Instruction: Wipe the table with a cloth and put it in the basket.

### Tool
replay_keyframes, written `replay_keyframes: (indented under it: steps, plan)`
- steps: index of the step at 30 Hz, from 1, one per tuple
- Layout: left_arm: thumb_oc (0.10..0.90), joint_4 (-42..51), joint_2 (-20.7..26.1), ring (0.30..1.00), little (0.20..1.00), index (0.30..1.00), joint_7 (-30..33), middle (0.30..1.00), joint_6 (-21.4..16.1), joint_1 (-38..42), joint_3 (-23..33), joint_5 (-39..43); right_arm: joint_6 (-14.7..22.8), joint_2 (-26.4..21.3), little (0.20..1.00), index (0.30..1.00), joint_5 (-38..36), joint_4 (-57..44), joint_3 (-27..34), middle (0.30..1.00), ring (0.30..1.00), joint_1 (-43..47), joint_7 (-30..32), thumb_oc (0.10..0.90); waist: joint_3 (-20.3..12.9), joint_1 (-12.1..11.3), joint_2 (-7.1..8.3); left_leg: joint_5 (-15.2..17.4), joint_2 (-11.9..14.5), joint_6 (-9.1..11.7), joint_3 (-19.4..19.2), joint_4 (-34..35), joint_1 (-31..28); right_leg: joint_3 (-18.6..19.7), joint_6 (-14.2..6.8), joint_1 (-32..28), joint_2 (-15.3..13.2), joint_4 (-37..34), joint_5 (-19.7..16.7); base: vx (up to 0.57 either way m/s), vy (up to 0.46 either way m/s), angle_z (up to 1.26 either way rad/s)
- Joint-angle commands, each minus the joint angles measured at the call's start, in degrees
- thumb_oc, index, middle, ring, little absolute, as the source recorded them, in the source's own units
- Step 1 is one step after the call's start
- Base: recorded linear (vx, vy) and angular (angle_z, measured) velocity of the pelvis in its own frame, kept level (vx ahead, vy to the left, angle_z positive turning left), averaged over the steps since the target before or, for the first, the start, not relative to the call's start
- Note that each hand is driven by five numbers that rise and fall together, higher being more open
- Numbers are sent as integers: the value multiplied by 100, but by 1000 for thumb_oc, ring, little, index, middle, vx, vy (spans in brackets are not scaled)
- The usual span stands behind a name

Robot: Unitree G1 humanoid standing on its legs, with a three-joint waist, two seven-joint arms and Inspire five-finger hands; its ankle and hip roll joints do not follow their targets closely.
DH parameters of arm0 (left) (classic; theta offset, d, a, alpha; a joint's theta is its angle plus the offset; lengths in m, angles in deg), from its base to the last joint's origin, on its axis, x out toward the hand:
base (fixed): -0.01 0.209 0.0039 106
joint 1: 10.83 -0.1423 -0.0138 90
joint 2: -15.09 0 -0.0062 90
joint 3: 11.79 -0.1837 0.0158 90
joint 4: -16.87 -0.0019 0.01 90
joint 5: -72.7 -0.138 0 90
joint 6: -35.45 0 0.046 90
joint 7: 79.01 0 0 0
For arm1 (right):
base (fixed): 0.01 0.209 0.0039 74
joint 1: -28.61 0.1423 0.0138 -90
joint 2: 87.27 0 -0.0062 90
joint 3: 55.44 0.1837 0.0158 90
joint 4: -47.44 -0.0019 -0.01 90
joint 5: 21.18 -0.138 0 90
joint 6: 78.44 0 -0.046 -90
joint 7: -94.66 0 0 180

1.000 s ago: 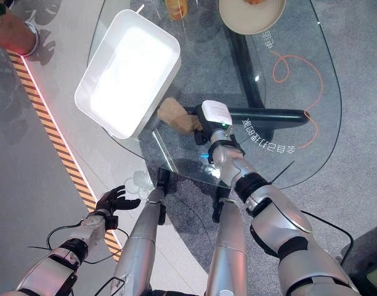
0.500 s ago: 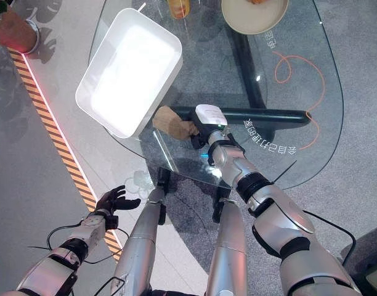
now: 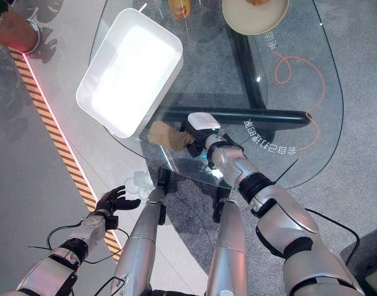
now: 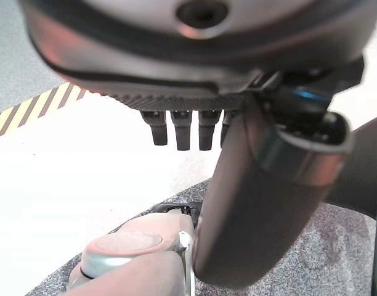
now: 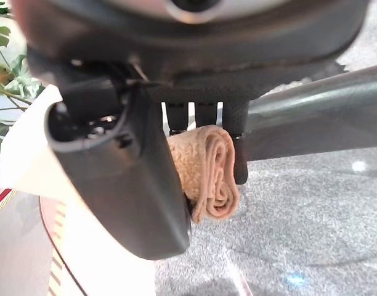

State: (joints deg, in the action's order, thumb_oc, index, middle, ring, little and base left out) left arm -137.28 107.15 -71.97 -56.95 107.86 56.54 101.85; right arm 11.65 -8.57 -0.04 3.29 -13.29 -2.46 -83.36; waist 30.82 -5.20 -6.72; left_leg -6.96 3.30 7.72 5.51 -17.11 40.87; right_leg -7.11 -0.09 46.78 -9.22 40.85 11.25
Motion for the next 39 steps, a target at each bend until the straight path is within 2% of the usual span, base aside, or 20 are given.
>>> replay_keyframes:
  steps: [1,6,9,11,15,16,21,28,35,39]
  plan:
    - [800,-105,58,900,900,900,123,900,69,-49,116,-128,434,94,200,300,197,-435,-248,300,300,11,-259,100,-103,9,37,668,-674,-697,-621,-670,-30,-184,-50,-232,253,-1055,-757,0,0,0]
    - [800,-102,69,900,900,900,111,900,92,-35,119,-127,431,45,200,300,221,-373,-210,300,300,37,-263,100,-103,15,31,664,-678,-702,-622,-677,-10,-174,-48,-201,261,-1040,-764,0,0,0]
    - [800,-108,80,900,900,900,106,900,129,14,107,-90,229,14,200,300,199,-293,-165,300,300,65,-53,100,-103,23,25,662,-675,-705,-617,-690,13,-163,-44,-170,261,-1020,-765,0,0,0]
    - [800,-129,76,900,900,900,82,900,115,13,100,-75,-40,-29,200,300,57,-164,-45,300,300,103,368,100,-103,26,12,665,-666,-713,-624,-698,14,-149,-38,-163,261,-1005,-769,0,0,0]
    - [800,-184,60,900,900,900,63,900,51,6,92,-68,-256,-75,200,300,-101,92,180,300,300,167,1099,100,-103,20,2,676,-650,-722,-630,-713,19,-143,-39,-161,261,-987,-774,0,0,0]
    - [800,-198,50,900,900,900,75,900,31,-5,96,-74,-443,-119,200,300,-225,194,321,300,300,223,1542,100,-103,15,-2,681,-640,-731,-630,-721,30,-138,-39,-150,263,-971,-777,0,0,0]
    - [800,-190,31,900,900,900,130,900,-53,-114,86,-43,-773,-326,200,300,-775,482,865,300,300,377,2569,100,-103,9,-16,717,-613,-760,-635,-748,46,-131,-52,-128,276,-923,-789,0,0,0]
    - [800,-56,105,900,900,900,121,900,-73,-245,100,0,-1025,-752,200,300,-1004,805,1310,300,300,558,3361,100,-103,9,-15,790,-591,-815,-619,-818,106,-120,-56,-44,287,-846,-783,0,1,1]
    - [800,-21,205,900,900,900,67,900,-69,-287,110,59,-1006,-1071,200,300,-1252,1373,1661,300,300,536,3912,100,-103,18,-4,855,-596,-855,-609,-883,138,-114,-57,-47,298,-845,-758,0,0,0]
    - [800,-72,263,900,900,900,31,900,-129,-349,157,51,-846,-1204,200,300,-1805,1838,2068,300,300,374,4209,100,-103,34,8,910,-593,-875,-599,-935,158,-94,-59,-37,320,-818,-736,0,0,0]
